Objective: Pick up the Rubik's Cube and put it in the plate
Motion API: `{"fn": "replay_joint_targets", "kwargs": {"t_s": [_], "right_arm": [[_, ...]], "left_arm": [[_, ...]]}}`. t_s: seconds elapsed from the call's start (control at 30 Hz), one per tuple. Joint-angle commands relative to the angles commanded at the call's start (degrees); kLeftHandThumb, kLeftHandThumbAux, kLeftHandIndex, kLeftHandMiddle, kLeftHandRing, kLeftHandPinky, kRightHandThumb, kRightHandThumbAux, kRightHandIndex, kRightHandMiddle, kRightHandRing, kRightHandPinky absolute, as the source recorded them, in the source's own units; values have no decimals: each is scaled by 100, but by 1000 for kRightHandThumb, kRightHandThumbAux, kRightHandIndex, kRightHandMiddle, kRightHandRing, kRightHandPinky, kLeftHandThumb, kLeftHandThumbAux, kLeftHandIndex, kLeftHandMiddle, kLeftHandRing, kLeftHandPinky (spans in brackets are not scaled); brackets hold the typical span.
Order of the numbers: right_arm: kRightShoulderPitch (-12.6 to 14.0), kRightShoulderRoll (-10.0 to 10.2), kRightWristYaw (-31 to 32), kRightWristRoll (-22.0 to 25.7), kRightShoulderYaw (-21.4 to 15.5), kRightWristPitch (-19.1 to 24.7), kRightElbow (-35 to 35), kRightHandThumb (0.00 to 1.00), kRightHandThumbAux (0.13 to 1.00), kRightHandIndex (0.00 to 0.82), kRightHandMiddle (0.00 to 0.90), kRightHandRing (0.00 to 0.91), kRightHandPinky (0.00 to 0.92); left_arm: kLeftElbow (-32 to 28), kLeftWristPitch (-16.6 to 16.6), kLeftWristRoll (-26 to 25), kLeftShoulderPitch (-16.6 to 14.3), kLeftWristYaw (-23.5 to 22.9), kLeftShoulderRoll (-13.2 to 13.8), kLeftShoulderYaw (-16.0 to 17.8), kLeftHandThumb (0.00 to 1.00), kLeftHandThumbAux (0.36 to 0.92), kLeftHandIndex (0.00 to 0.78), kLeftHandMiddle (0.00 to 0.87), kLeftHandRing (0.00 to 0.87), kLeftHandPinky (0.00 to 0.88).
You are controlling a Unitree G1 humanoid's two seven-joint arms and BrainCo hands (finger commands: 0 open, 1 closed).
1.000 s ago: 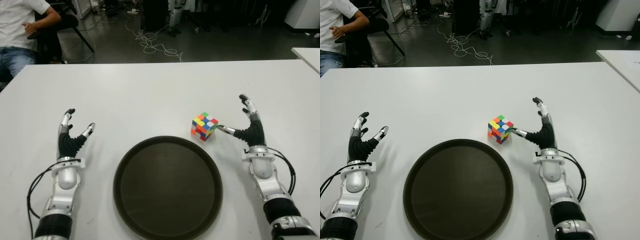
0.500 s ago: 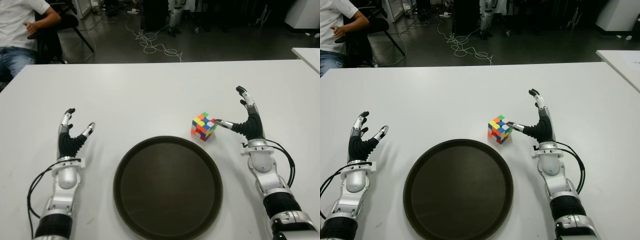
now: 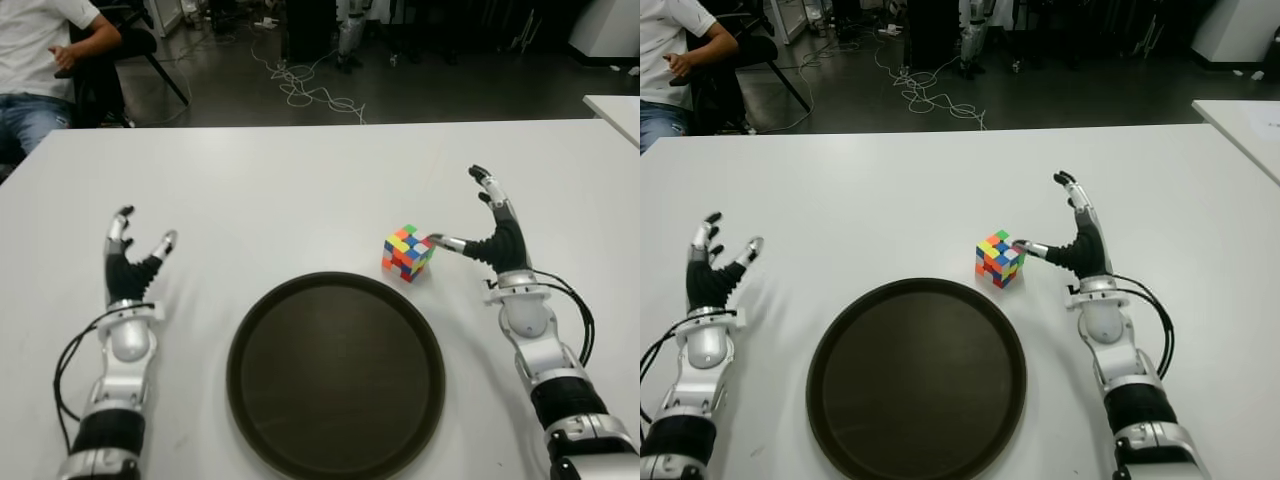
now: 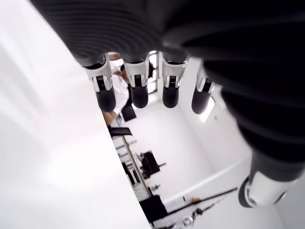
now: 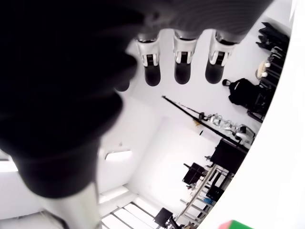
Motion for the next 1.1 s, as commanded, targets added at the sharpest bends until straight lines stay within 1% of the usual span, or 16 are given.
{"fn": "replay_joint_targets", "kwargs": {"t_s": [0.2, 0.4, 0.5, 0.6, 0.73, 0.87, 0.97, 1.1], "right_arm": [[7, -24, 135, 32, 32, 46, -120, 0, 806, 13, 8, 0, 19], [27, -24, 344, 110, 30, 160, -244, 0, 772, 14, 7, 0, 11], [22, -22, 462, 173, 10, 238, -283, 0, 772, 13, 7, 0, 14], [22, -56, 614, 175, 38, 361, -349, 0, 777, 7, 3, 0, 19], [28, -64, 699, 158, 41, 439, -422, 0, 784, 4, 6, 0, 21], [-49, -119, 853, 116, 98, 485, -461, 0, 782, 5, 11, 0, 25], [-61, -188, 908, 46, 137, 452, -451, 0, 747, 16, 17, 5, 22], [-83, -247, 965, -16, 192, 518, -460, 0, 693, 24, 14, 2, 11]], "left_arm": [[458, -89, -17, -172, 108, 65, 32, 0, 617, 4, 0, 0, 48], [672, -114, 4, -264, 185, 88, 6, 0, 619, 2, 0, 0, 36], [772, -145, 79, -310, 268, 112, -43, 0, 621, 4, 0, 0, 36], [860, -192, 231, -344, 423, 142, -121, 0, 635, 10, 0, 0, 31], [947, -248, 283, -379, 506, 153, -156, 0, 642, 13, 0, 0, 33], [1046, -315, 306, -427, 571, 153, -190, 0, 638, 12, 0, 0, 38], [1095, -355, 325, -442, 618, 150, -216, 0, 631, 6, 0, 0, 42], [1170, -393, 383, -465, 716, 163, -263, 0, 631, 3, 0, 0, 38]]}}
